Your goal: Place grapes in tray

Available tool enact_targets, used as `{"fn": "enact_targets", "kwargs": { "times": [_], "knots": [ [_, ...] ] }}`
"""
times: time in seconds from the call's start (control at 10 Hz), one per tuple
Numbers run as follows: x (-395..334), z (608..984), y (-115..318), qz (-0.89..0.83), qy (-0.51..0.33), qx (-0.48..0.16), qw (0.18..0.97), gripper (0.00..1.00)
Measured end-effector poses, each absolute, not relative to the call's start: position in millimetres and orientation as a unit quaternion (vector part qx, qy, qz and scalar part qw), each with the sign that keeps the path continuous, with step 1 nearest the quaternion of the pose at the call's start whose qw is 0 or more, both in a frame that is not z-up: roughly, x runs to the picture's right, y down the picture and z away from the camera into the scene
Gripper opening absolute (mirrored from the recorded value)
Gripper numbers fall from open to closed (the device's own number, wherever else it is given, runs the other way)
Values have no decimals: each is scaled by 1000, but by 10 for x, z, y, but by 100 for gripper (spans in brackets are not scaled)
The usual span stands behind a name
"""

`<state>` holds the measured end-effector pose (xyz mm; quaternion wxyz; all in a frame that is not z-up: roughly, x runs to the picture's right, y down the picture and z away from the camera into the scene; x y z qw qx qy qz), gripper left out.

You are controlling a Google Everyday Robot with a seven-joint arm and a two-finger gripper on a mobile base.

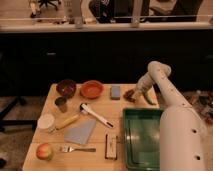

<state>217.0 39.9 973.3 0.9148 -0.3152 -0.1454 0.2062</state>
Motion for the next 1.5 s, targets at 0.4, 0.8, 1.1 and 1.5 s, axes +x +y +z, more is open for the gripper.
{"fn": "enact_targets", "kwargs": {
  "times": [0.4, 0.8, 1.1, 1.5],
  "knots": [
    [2181, 9726, 385, 208, -147, -314, 915, 0],
    [2174, 9694, 367, 207, -149, -311, 916, 0],
    [2188, 9639, 350, 208, -152, -306, 917, 0],
    [2134, 9487, 306, 195, -159, -294, 922, 0]
  ]
}}
